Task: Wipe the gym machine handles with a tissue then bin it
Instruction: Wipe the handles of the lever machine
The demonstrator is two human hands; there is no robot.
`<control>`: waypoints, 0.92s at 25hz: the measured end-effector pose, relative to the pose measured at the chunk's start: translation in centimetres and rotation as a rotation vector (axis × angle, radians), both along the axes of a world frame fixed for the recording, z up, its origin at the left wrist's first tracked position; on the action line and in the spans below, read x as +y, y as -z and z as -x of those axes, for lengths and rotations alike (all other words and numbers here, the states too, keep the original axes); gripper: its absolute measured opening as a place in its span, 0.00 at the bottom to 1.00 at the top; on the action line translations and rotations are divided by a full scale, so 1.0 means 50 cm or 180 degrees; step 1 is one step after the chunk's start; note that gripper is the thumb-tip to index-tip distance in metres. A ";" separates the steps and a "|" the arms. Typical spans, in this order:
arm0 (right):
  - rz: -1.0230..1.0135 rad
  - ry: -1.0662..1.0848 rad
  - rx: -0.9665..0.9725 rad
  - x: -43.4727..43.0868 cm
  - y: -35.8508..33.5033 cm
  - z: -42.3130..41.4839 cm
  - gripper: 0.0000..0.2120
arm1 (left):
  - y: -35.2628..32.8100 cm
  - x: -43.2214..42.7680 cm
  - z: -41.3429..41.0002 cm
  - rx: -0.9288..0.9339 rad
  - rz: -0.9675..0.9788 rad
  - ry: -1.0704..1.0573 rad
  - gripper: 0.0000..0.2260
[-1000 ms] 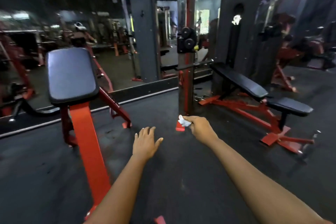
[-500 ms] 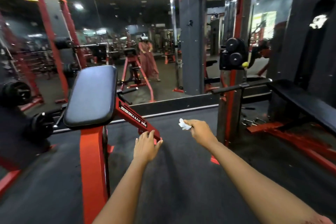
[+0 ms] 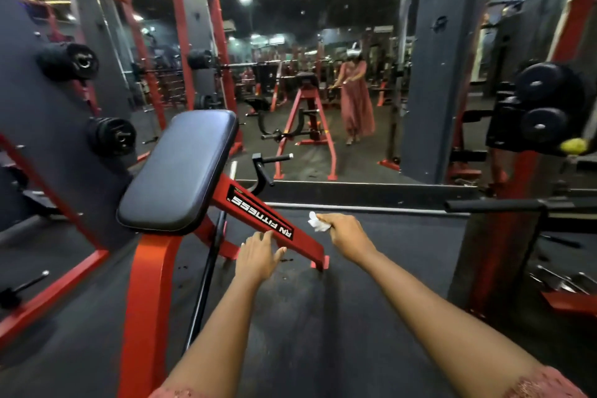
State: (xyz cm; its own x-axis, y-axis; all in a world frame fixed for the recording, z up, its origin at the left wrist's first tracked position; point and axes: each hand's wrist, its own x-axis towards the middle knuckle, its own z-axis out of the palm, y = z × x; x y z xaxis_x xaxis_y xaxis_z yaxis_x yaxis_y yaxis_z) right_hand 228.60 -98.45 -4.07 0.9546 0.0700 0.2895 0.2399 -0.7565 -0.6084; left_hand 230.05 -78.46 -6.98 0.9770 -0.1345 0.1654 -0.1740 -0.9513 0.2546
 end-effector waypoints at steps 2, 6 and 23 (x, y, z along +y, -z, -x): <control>0.0087 -0.0128 -0.0018 -0.017 0.008 -0.092 0.22 | 0.008 -0.022 -0.075 0.0042 -0.0064 -0.0093 0.24; 0.0135 -0.0328 -0.0143 -0.030 -0.007 -0.300 0.20 | 0.021 -0.054 -0.273 0.0133 0.0002 -0.0181 0.25; -0.0016 -0.0703 0.0079 -0.043 0.057 -1.142 0.19 | 0.097 -0.077 -1.037 0.0373 0.0677 -0.0808 0.24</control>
State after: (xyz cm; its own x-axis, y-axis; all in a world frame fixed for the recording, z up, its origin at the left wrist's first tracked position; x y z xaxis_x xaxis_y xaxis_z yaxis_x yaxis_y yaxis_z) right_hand 285.72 -100.61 -6.90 0.9231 0.2766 0.2671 0.3844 -0.6841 -0.6199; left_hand 281.91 -82.30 -11.82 0.9889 0.1407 0.0484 0.1035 -0.8840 0.4559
